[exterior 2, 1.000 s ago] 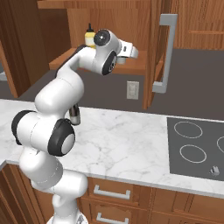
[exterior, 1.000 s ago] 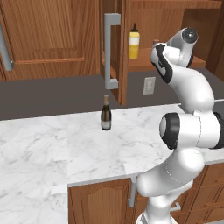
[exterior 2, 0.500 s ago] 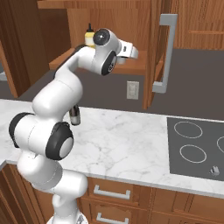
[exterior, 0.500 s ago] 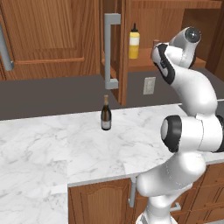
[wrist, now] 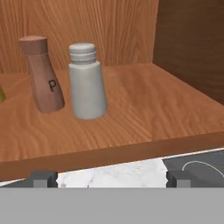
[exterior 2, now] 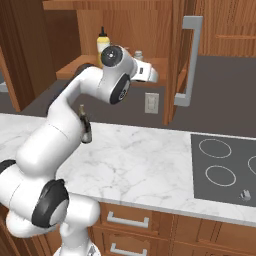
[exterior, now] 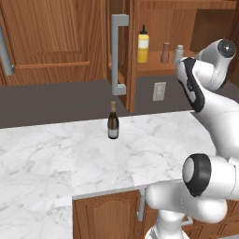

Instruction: There are various items on the counter. Only move the condiments/shakers into the cabinet.

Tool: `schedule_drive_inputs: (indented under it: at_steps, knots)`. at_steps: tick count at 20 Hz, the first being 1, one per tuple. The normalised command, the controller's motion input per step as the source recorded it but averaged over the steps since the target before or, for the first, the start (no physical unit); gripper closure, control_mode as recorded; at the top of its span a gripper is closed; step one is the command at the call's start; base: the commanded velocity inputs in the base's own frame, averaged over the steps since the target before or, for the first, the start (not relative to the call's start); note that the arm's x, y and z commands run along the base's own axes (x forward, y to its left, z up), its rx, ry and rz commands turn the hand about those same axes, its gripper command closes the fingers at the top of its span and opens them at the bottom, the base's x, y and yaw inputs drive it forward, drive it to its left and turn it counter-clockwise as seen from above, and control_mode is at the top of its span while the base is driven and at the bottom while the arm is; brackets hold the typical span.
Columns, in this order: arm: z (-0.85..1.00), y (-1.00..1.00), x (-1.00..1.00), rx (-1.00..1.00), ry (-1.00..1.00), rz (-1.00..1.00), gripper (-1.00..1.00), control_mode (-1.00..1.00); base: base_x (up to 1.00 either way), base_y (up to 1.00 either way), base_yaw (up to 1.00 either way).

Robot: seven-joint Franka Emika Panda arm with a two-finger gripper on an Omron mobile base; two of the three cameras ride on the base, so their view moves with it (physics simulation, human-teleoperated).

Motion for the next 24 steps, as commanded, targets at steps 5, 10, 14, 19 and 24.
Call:
schedule_drive_inputs:
  at_steps: [5, 10, 14, 19, 24]
  knots:
    - [-0.56, -0.03, -1.00, 0.00, 0.00, 0.00, -1.00, -1.00, 0.00, 0.00, 0.00]
    - [-0.61, 0.00, -1.00, -0.01, 0.05, 0.00, -1.00, -1.00, 0.00, 0.00, 0.00]
    - [-0.64, 0.00, -1.00, -0.03, 0.08, 0.01, -1.00, -1.00, 0.00, 0.00, 0.00]
    - [-0.34, 0.00, -1.00, -0.01, -0.06, 0.04, -1.00, -1.00, 0.00, 0.00, 0.00]
    - [0.00, 0.01, -1.00, 0.00, -0.26, 0.06, -1.00, -1.00, 0.00, 0.00, 0.00]
